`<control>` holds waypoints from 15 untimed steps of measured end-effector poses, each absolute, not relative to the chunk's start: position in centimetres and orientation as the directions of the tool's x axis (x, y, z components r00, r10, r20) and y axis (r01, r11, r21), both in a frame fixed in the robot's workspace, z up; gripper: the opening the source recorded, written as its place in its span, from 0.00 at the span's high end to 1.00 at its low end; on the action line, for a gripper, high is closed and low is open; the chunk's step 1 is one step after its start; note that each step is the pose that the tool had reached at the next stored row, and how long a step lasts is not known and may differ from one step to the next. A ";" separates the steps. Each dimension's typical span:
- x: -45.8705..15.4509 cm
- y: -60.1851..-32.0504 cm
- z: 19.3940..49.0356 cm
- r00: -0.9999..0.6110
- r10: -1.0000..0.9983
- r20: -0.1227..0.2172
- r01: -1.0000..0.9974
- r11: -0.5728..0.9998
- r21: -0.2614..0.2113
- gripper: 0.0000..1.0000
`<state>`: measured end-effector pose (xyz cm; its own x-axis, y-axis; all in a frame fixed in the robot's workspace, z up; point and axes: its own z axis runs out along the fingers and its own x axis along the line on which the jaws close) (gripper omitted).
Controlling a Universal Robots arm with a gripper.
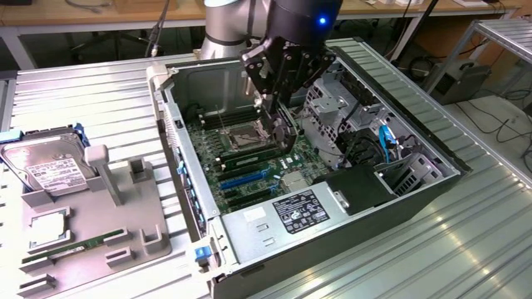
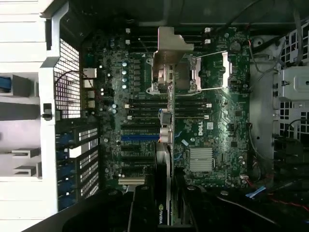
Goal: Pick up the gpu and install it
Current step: 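Pick up the gpu and move the gpu toward the slot, then insert the gpu into the slot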
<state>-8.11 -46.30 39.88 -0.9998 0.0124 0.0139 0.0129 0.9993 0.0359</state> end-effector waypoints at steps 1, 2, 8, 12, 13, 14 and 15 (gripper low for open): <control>-7.7 -46.3 39.7 -1.000 0.013 0.014 0.013 0.999 0.036 0.74; -7.4 -46.3 39.6 -1.000 0.013 0.015 0.013 0.999 0.036 0.74; -7.3 -46.3 39.6 -1.000 0.012 0.016 0.013 0.999 0.036 0.74; -7.3 -46.3 39.6 -1.000 0.012 0.016 0.013 0.999 0.036 0.74; -7.3 -46.3 39.6 -1.000 0.012 0.016 0.013 0.999 0.036 0.74; -7.3 -46.3 39.6 -1.000 0.012 0.016 0.013 0.999 0.036 0.74; -7.3 -46.3 39.6 -1.000 0.012 0.016 0.013 0.999 0.036 0.74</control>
